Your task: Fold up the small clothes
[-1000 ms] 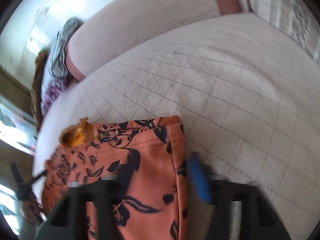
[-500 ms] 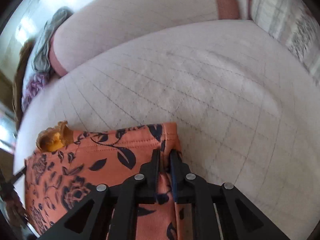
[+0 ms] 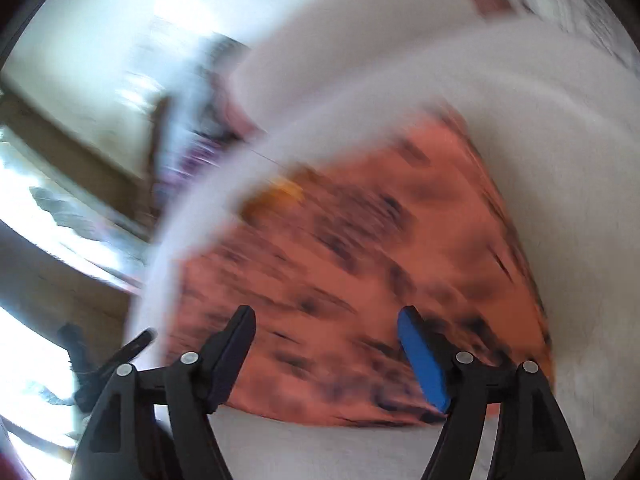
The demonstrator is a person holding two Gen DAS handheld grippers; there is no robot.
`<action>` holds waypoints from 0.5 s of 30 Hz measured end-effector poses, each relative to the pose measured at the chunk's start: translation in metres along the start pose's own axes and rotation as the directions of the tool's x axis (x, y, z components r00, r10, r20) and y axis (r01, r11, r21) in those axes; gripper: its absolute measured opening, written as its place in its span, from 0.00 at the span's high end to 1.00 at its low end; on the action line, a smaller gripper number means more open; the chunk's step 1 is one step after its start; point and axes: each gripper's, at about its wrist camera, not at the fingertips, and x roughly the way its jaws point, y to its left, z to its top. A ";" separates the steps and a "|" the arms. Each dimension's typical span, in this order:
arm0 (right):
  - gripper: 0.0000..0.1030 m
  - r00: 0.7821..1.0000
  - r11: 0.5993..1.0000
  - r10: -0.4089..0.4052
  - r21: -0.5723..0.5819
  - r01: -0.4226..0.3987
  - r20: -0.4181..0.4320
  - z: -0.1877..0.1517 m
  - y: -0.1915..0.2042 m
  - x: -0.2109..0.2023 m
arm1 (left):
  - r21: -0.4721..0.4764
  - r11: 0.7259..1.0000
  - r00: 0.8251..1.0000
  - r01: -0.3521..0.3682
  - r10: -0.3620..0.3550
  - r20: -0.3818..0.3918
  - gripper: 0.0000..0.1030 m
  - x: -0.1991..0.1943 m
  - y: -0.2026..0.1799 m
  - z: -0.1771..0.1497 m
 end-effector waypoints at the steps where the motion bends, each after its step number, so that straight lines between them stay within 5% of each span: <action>1: 0.30 0.998 0.996 -0.048 0.077 0.051 -0.042 -0.006 -0.015 0.008 | 0.003 1.000 1.000 -0.011 0.011 0.009 0.39 -0.006 0.000 0.001; 7: 0.27 0.996 0.998 -0.010 -0.055 0.015 0.093 0.000 0.031 -0.044 | -0.017 1.000 0.987 0.002 0.000 0.163 0.38 -0.053 -0.003 0.015; 9: 0.23 0.995 0.997 0.046 -0.073 -0.040 0.088 0.001 0.044 -0.047 | -0.012 1.000 0.991 0.002 -0.001 0.131 0.37 -0.035 -0.002 0.012; 11: 0.17 0.992 0.992 0.110 -0.075 -0.105 0.058 -0.001 0.049 -0.031 | -0.018 0.996 0.996 -0.091 0.091 -0.019 0.34 0.004 0.005 0.000; 13: 0.17 0.996 0.996 0.085 -0.009 -0.085 -0.021 -0.003 0.032 0.003 | -0.069 0.996 0.998 -0.055 0.057 0.036 0.33 0.002 0.015 -0.002; 15: 0.20 0.995 0.989 0.067 0.137 -0.057 -0.072 -0.006 0.005 0.026 | -0.051 0.994 0.995 -0.098 0.099 0.027 0.34 -0.009 0.011 0.004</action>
